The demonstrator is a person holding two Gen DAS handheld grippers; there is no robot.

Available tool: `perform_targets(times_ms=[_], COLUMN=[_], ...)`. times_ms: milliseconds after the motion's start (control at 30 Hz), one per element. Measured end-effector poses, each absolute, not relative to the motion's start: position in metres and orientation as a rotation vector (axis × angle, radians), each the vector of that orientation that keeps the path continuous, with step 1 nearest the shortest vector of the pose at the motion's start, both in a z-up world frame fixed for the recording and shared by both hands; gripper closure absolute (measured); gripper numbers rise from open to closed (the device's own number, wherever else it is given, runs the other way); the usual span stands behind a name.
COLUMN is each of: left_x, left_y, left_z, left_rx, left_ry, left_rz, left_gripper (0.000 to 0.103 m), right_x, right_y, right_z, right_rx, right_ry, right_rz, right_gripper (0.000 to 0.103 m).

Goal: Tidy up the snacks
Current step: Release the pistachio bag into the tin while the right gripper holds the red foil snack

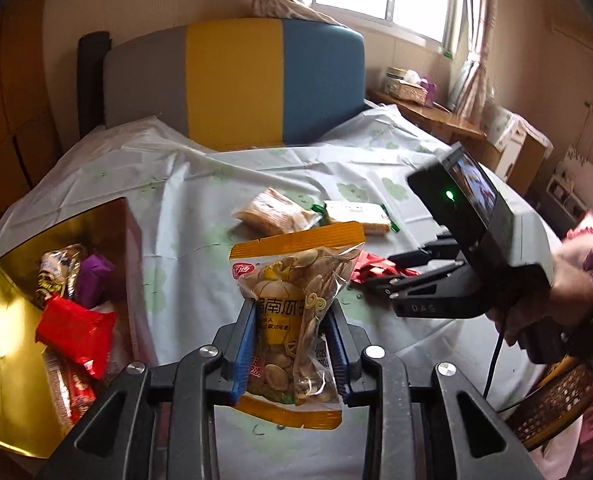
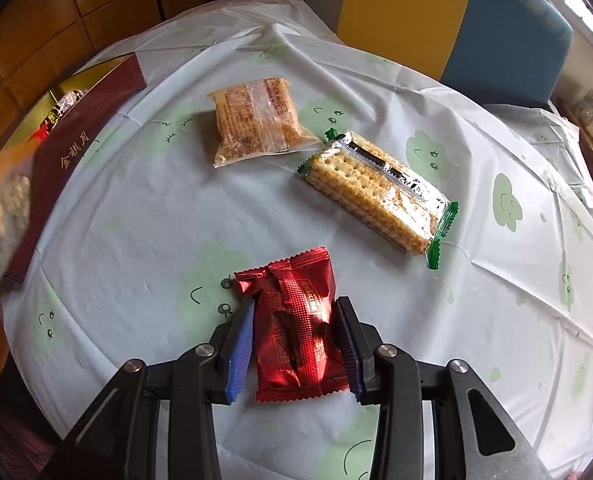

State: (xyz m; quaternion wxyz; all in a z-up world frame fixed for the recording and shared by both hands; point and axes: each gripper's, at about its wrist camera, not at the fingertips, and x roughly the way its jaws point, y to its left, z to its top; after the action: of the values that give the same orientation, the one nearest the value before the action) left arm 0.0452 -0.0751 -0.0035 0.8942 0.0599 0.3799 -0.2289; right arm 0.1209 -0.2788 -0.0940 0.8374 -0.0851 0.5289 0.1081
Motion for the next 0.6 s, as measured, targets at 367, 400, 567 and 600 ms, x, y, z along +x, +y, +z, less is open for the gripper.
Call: perform_targets(times_ms=[367,400,567,600], left_x=[0.088,0.094,0.129,0.135], left_y=[0.07,0.086,0.147,0.156], left_z=[0.026,0.022,-0.01,-0.018], left_rx=[-0.181,-0.193,-0.302,-0.323], left_ry=[0.843,0.857,0.967,0.987], left_rz=[-0.207,-0.166,-0.015,0.006], left_gripper=[0.07,0.07,0.07,0.07], right_x=[0.121,0.121,0.122,0.122], right_y=[-0.275,-0.275,-0.275,-0.275], right_z=[-0.094,-0.094,-0.095,-0.095], right_rx=[-0.2,-0.199,-0.195,-0.193], right_ry=[1.12,1.121,1.122,1.122], right_rz=[0.22,0.219,0.218,0.218], right_gripper=[0.063,0.063,0.063,0.063])
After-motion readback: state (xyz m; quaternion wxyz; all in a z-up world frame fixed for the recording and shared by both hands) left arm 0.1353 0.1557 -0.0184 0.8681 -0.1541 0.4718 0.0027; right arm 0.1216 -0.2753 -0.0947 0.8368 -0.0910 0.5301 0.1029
